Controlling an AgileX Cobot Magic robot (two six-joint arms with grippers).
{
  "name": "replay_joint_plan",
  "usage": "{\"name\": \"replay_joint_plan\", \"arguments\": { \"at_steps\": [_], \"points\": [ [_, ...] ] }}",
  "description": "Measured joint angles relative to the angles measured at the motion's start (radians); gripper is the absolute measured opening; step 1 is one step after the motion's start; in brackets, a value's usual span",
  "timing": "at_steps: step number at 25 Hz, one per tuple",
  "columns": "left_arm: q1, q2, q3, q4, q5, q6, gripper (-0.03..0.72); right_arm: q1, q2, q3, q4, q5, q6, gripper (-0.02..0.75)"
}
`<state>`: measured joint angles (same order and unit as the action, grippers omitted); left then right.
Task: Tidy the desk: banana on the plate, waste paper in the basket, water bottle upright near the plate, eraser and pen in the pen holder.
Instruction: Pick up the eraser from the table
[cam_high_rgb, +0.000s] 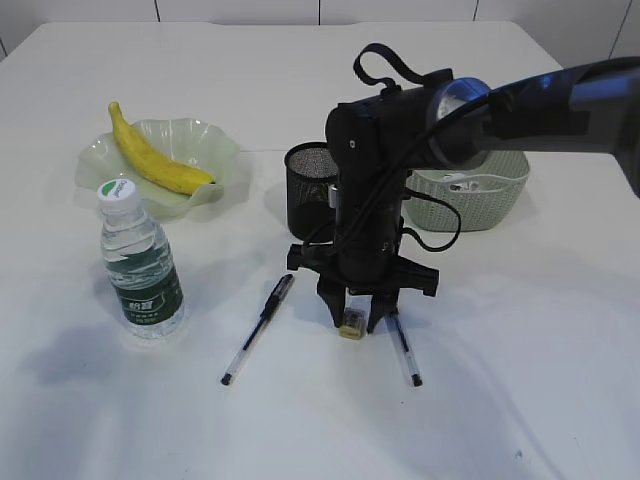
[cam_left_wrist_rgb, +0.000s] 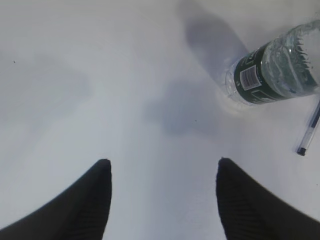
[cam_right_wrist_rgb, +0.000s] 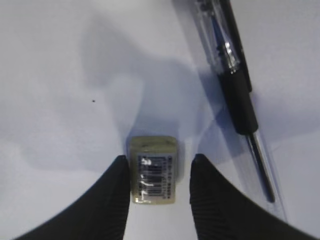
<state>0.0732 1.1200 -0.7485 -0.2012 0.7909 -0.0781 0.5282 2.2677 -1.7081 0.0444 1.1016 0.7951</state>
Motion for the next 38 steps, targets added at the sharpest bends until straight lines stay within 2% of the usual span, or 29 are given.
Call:
{"name": "replay_joint_plan", "arguments": {
  "at_steps": [4,13,30,38],
  "points": [
    [0.000,0.000,0.000,0.000,0.000,0.000,0.465,0.000,0.000,0.000,0.000,-0.004,0.000,0.235],
    [0.000,0.000,0.000,0.000,0.000,0.000,0.465,0.000,0.000,0.000,0.000,-0.007,-0.020,0.156],
    [0.000,0.000,0.000,-0.001,0.002,0.000,0.465,0.000,-0.006,-0.004,0.015,0.005,-0.095,0.147],
    [0.000,0.000,0.000,-0.002,0.003,0.000,0.465,0.000,-0.025,-0.130,0.014,0.049,-0.158,0.147]
  ]
}}
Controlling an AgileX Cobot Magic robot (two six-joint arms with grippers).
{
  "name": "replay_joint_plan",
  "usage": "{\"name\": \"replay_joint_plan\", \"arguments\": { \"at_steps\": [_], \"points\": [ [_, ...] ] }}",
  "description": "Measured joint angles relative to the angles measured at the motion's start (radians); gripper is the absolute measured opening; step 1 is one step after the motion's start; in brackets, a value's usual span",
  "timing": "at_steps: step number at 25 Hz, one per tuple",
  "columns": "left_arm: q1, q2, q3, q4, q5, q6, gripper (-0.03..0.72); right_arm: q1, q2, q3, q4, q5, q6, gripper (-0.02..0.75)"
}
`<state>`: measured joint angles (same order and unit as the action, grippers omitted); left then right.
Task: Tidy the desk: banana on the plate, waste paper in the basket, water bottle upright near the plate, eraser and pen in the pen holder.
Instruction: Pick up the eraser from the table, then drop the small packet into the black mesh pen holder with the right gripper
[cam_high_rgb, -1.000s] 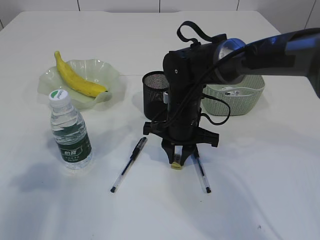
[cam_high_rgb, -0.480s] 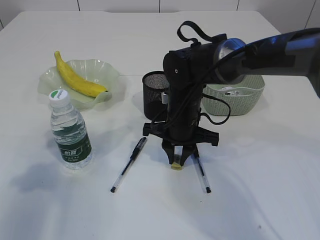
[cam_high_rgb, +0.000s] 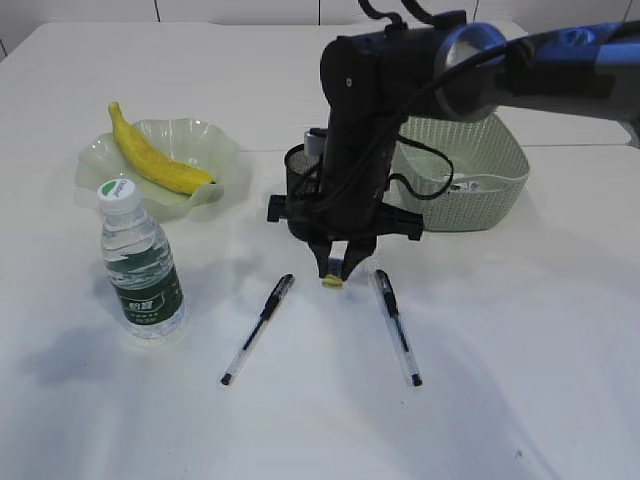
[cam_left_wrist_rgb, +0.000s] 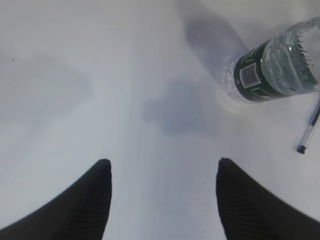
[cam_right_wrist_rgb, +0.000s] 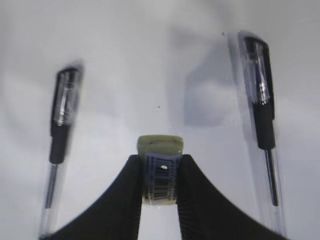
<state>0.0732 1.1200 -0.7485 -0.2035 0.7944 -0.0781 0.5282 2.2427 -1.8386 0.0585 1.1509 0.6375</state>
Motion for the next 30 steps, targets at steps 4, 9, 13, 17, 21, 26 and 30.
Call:
{"name": "replay_joint_plan", "arguments": {
  "at_steps": [4,9,13,17,21,26,30],
  "points": [
    [0.000,0.000,0.000,0.000,0.000,0.000,0.465,0.000,-0.001,-0.093,-0.015,0.025,-0.006,0.147],
    [0.000,0.000,0.000,0.000,0.000,0.000,0.465,-0.002,-0.001,-0.214,-0.078,0.045,-0.009,0.147],
    [0.000,0.000,0.000,0.000,0.000,0.000,0.465,-0.008,-0.002,-0.281,-0.113,0.047,-0.009,0.146],
    [0.000,0.000,0.000,0.000,0.000,0.000,0.465,-0.030,-0.002,-0.303,-0.117,0.043,0.002,0.146],
    [0.000,0.000,0.000,0.000,0.000,0.000,0.465,-0.050,-0.002,-0.303,-0.131,0.032,0.006,0.146],
    [0.000,0.000,0.000,-0.001,0.002,0.000,0.465,-0.051,-0.002,-0.303,-0.172,-0.017,0.006,0.146],
    [0.000,0.000,0.000,-0.001,0.002,0.000,0.465,-0.051,-0.002,-0.303,-0.209,-0.070,0.006,0.146]
  ]
}}
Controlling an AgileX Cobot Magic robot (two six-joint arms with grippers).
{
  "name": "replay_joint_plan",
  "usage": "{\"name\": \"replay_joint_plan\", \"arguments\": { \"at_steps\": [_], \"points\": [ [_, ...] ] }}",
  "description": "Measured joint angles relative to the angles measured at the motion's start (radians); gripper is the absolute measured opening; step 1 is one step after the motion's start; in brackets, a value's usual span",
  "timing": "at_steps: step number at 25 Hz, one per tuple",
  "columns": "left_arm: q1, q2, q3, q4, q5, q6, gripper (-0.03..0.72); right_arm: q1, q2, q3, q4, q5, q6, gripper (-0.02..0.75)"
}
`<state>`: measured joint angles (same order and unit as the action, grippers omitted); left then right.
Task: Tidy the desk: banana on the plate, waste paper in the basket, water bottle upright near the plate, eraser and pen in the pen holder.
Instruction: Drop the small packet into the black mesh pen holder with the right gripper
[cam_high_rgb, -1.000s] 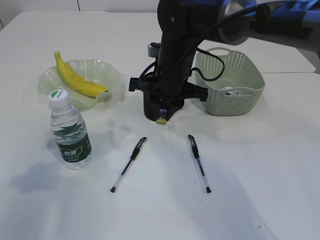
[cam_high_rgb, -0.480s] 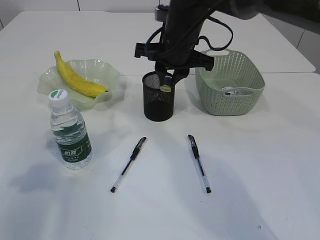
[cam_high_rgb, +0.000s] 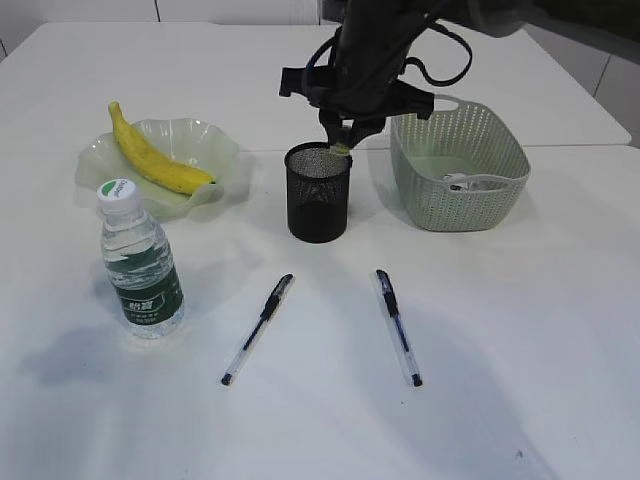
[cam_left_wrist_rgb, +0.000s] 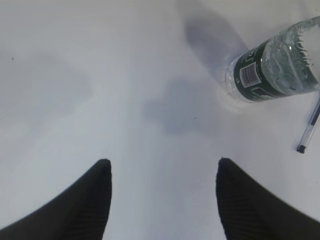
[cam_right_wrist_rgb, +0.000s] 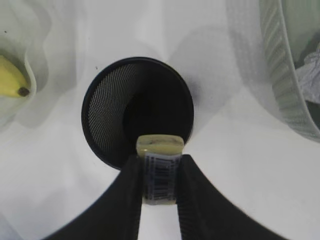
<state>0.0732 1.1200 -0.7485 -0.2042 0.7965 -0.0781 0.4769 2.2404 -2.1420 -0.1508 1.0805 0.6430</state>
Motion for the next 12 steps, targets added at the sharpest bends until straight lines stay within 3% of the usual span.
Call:
{"name": "replay_joint_plan", "arguments": {
  "at_steps": [12],
  "points": [
    [0.000,0.000,0.000,0.000,0.000,0.000,0.465,0.000,0.020,0.000,-0.025,-0.108,0.000,0.146]
  ]
}}
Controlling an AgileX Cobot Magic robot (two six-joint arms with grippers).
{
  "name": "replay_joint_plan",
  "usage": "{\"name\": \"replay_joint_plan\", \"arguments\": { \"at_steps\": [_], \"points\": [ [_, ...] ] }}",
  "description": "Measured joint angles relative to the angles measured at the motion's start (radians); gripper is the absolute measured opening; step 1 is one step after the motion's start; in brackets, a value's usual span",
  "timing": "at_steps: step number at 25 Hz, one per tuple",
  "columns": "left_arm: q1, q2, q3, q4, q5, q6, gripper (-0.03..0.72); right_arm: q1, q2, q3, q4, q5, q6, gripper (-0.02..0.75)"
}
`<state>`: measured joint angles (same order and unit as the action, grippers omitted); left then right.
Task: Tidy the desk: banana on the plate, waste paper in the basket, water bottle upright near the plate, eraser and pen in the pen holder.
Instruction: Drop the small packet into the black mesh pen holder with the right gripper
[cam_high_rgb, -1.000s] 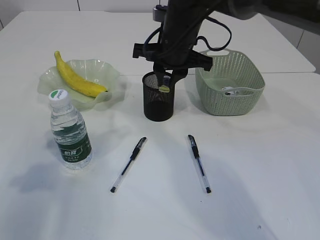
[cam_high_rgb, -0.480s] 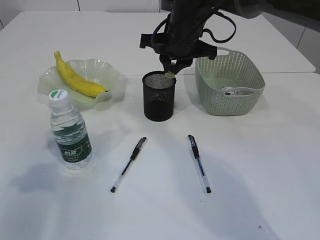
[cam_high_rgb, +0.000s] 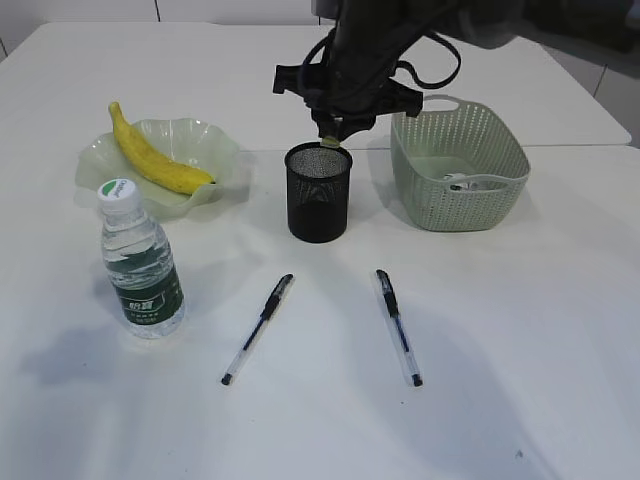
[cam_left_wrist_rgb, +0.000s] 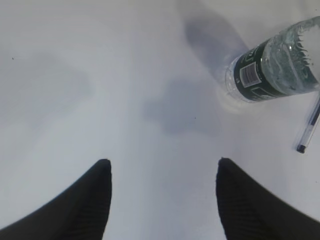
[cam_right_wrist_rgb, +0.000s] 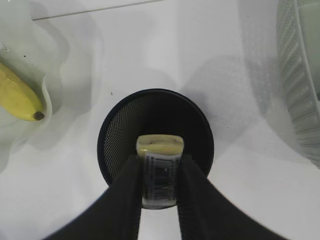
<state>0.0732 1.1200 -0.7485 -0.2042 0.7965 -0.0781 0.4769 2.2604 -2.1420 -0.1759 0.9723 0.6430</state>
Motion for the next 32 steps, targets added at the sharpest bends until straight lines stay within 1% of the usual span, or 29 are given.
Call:
{"name": "replay_joint_plan", "arguments": {
  "at_steps": [14,18,24,29,32],
  "points": [
    [0.000,0.000,0.000,0.000,0.000,0.000,0.465,0.000,0.038,0.000,-0.005,-0.082,-0.002,0.147],
    [0.000,0.000,0.000,0.000,0.000,0.000,0.465,0.000,0.038,0.000,-0.005,-0.088,-0.002,0.160],
    [0.000,0.000,0.000,0.000,0.000,0.000,0.465,0.000,0.038,0.000,-0.005,-0.104,-0.002,0.208],
    [0.000,0.000,0.000,0.000,0.000,0.000,0.465,0.000,0.038,0.000,-0.005,-0.107,-0.002,0.303],
    [0.000,0.000,0.000,0.000,0.000,0.000,0.465,0.000,0.038,0.000,-0.005,-0.107,-0.002,0.335]
  ]
}}
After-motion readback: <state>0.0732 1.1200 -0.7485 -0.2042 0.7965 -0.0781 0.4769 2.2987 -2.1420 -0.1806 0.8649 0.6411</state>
